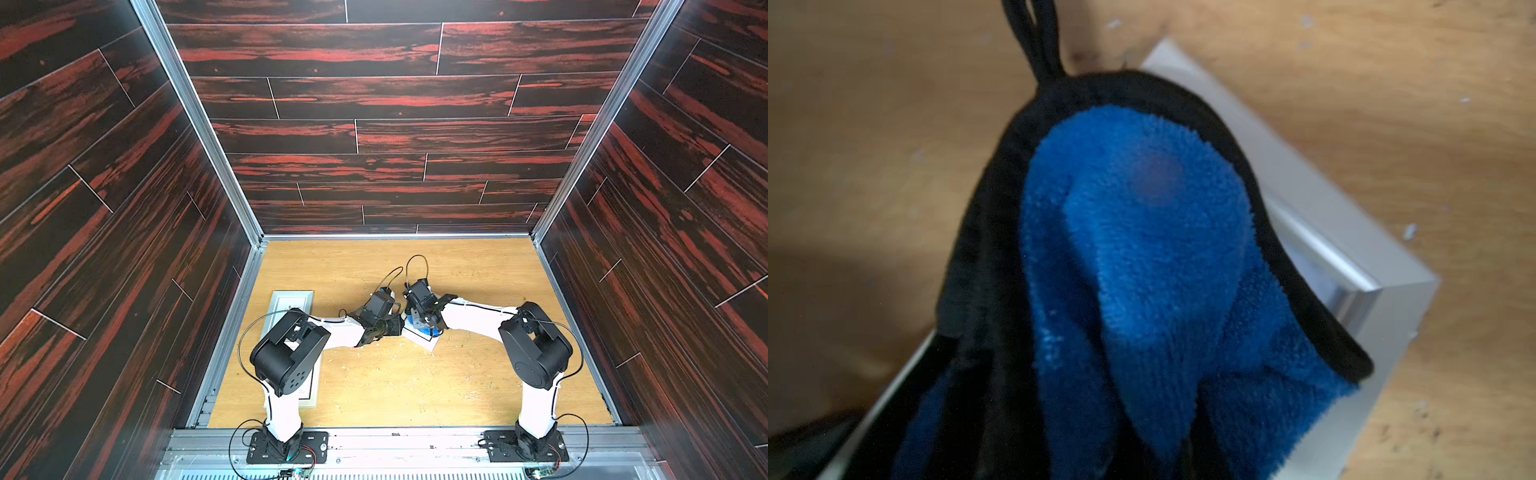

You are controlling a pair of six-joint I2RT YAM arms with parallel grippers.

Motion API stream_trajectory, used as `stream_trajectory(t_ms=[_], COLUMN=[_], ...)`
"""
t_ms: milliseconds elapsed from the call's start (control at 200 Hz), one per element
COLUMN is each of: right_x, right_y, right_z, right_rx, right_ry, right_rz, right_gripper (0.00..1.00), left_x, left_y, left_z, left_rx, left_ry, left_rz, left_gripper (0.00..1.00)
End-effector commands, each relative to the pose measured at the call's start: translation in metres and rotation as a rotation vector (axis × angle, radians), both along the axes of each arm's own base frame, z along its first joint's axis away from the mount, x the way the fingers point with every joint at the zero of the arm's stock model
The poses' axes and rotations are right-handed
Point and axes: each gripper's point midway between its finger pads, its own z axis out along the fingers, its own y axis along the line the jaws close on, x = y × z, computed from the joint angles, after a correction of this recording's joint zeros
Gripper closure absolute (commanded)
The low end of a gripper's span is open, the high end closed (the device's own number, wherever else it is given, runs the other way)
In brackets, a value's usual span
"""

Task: Wipe the picture frame with a cloth
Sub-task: Wipe the dirt from the picture frame.

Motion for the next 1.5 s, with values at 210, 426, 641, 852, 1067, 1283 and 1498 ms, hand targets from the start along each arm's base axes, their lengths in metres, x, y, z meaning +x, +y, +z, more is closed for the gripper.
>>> stream_trajectory(t_ms=[210, 426, 641, 852, 1067, 1283, 1498], right_x=[0.043, 0.05, 0.047, 0.03, 0.041, 0.028, 0.015], right_y=[-0.01, 0.033, -0.033, -0.026, 0.003, -0.045, 0.004], right_z=[-0.007, -0.018, -0.002, -0.005, 0.002, 0.0, -0.003], right_rx=[0.025, 0.028, -0.045, 0.02, 0.008, -0.079, -0.008], right_ry=[0.027, 0.062, 0.016, 0.036, 0.014, 0.008, 0.04], right_rz=[-0.017, 0.01, -0.091, -0.054, -0.035, -0.092, -0.006], right_gripper=[1.0, 1.0, 1.0, 1.0, 1.0, 1.0, 1.0], left_x=[-0.04, -0.04, -0.041, -0.04, -0.041, -0.039, -0.04], left_y=[0.047, 0.051, 0.056, 0.054, 0.056, 0.055, 0.054], left_z=[-0.055, -0.052, -0.055, -0.054, -0.054, -0.054, -0.056], left_rx=[0.178, 0.192, 0.218, 0.208, 0.219, 0.216, 0.212], left_ry=[0.203, 0.194, 0.198, 0.195, 0.199, 0.196, 0.203], left_rz=[0.051, 0.059, 0.07, 0.071, 0.071, 0.074, 0.07], left_gripper=[0.64, 0.64, 0.64, 0.64, 0.64, 0.64, 0.64])
